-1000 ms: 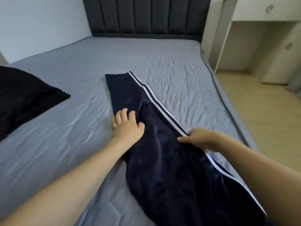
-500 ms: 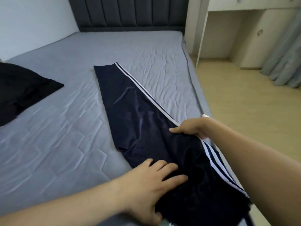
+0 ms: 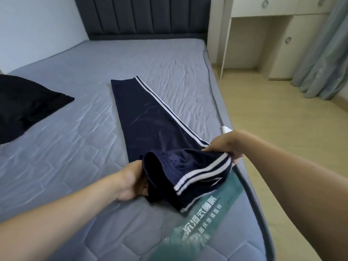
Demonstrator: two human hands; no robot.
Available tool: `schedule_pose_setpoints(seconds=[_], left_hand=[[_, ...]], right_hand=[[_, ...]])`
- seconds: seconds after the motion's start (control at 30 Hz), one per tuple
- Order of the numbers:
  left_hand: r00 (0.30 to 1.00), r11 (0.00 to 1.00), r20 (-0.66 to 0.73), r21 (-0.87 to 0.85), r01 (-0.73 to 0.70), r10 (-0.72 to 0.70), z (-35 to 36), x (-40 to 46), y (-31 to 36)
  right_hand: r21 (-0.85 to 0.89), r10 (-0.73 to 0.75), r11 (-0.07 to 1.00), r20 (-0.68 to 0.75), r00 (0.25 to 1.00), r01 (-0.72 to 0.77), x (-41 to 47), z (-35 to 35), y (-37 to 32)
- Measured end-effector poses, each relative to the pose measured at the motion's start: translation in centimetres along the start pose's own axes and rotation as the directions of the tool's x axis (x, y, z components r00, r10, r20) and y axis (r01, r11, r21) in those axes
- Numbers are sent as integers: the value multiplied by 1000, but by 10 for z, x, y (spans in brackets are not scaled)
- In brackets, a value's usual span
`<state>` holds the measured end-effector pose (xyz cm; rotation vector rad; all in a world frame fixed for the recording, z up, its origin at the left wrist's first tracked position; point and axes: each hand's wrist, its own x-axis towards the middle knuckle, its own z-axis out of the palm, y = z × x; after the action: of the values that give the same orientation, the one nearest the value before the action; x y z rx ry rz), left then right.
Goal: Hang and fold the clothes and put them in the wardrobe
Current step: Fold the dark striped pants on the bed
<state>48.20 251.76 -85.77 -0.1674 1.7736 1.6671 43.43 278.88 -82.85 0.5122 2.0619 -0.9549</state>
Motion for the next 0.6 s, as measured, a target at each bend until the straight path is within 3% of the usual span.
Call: schedule_pose_setpoints(seconds=[0.03, 0.1, 0.13, 0.2, 0.27, 0.3, 0.37, 0.43, 0.53, 0.6], left_hand=[[998, 994, -22, -92, 55, -58, -8, 5, 1], [992, 975, -41, -196, 106, -116, -23, 10, 3], [991, 970, -40, -213, 115, -127, -26, 11, 4], [989, 976, -78, -190, 108, -124, -27, 12, 3], [983, 982, -161, -178, 61, -90, -30, 13, 8], [980, 980, -188, -198, 30, -68, -34, 14, 12], [976, 966, -215, -259, -18, -40, -45, 12, 25], [968, 953, -251, -296, -61, -16, -58, 10, 38], [932, 943, -348, -262, -206, 107, -67, 13, 44], [900, 928, -352, -167, -333, 259, -71, 14, 43]], right_hand=[[-44, -36, 999, -70, 997, 33, 1, 3, -2], [-328, -168, 942, -256, 952, 79, 2, 6, -5], [-497, -293, 863, -344, 892, 91, 4, 6, -6], [-673, -619, 697, -388, 683, 249, 3, 10, -8], [-779, -875, 442, -264, 407, 445, -2, 16, -4], [-820, -938, 300, -160, 308, 487, -6, 21, -1], [-850, -978, 49, 65, 197, 525, -9, 30, 9], [-866, -966, -67, 181, 185, 496, -4, 36, 15], [-895, -956, -28, 153, 249, 446, 6, 49, 4], [-881, -971, -8, 119, 207, 472, 10, 56, -11]])
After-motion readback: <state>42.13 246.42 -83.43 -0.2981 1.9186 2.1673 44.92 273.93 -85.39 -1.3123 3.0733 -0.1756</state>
